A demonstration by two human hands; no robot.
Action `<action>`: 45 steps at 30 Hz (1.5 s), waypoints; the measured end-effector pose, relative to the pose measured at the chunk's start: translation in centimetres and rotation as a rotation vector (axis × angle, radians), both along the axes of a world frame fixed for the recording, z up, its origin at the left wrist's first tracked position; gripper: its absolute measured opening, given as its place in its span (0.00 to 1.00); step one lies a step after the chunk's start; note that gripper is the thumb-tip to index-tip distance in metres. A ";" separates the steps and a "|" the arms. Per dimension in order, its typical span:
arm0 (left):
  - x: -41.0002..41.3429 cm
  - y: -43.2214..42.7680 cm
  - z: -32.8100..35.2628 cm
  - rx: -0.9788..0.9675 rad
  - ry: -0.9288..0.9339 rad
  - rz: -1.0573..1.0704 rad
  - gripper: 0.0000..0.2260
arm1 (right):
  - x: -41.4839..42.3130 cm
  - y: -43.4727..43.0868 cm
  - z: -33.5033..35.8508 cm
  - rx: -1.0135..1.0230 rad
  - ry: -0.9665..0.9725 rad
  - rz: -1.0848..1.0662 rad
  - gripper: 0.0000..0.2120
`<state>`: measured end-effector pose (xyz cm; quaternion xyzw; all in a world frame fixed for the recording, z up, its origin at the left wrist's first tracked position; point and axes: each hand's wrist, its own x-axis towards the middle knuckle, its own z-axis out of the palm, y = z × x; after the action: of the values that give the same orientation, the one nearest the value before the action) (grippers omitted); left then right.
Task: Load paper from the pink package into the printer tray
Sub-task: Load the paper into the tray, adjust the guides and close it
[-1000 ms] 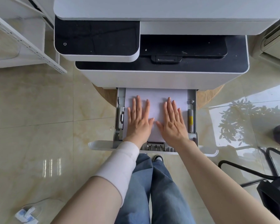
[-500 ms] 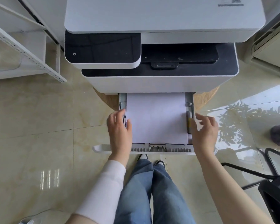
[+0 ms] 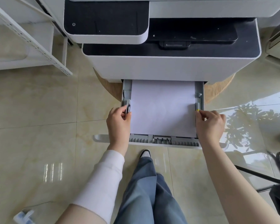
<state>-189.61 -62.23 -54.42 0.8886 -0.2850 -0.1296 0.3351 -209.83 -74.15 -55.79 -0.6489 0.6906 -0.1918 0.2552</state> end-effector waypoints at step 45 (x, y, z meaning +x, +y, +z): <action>1.0 -0.8 -0.1 0.059 -0.006 -0.032 0.13 | -1.1 -0.1 0.7 -0.098 0.124 0.083 0.11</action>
<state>-188.57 -63.03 -54.50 0.8938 -0.2965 -0.1406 0.3056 -210.93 -74.25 -55.06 -0.6994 0.6674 -0.1739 0.1877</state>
